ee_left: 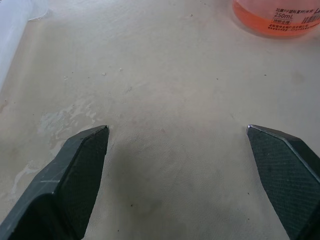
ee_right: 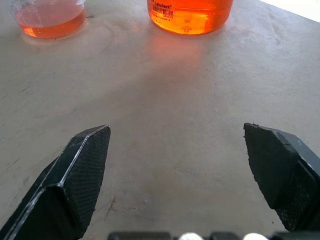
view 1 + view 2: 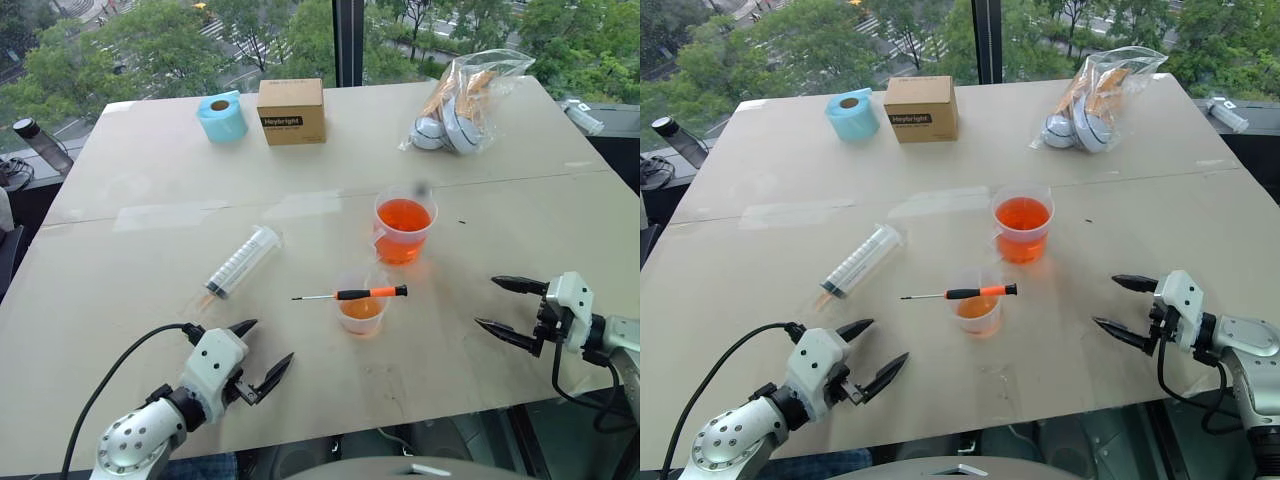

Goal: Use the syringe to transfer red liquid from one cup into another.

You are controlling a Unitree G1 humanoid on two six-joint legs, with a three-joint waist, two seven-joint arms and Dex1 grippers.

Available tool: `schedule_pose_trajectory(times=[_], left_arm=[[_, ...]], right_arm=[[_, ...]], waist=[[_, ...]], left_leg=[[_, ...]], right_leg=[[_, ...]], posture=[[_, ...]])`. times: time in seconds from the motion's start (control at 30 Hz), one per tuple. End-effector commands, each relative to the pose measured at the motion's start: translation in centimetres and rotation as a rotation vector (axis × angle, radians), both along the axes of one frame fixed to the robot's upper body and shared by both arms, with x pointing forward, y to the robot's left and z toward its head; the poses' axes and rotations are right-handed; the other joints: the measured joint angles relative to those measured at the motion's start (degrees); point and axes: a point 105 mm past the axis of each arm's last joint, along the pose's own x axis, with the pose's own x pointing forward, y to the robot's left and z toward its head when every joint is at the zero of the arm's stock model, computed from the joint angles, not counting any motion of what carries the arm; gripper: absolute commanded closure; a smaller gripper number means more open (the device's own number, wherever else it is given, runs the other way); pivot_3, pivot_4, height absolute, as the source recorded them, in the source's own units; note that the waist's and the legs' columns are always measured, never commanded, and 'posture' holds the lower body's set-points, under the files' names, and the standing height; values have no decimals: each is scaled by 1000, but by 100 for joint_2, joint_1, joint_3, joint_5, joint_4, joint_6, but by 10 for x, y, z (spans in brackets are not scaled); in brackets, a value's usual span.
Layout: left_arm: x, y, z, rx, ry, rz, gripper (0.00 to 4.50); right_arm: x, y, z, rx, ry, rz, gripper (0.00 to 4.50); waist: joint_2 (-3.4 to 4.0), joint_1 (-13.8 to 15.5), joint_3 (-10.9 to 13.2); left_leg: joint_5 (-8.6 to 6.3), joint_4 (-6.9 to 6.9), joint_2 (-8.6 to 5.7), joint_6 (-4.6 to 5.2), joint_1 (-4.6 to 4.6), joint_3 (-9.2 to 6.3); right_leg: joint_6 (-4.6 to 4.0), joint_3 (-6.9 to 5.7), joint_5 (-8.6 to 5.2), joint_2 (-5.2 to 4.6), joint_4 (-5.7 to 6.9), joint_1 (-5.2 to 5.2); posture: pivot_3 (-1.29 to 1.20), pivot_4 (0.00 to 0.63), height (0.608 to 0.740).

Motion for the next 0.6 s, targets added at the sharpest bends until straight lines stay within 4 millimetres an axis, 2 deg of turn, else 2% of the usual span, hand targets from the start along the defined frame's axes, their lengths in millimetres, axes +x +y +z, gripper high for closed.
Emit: schedule_pose_trajectory(times=[0.03,0.6], left_arm=[[-2,2,4,-2,-26,-6,0],[4,4,6,1,-59,15,0]], right_arm=[[-2,2,5,7,-15,30,20],[1,6,7,6,-14,54,20]], waist=[[0,-1,0],[0,-1,-1]], left_leg=[[0,0,0,0,0,0],[0,2,0,0,0,0]], right_leg=[[0,0,0,0,0,0],[0,0,0,0,2,1]], posture=[[0,150,740],[0,150,740]])
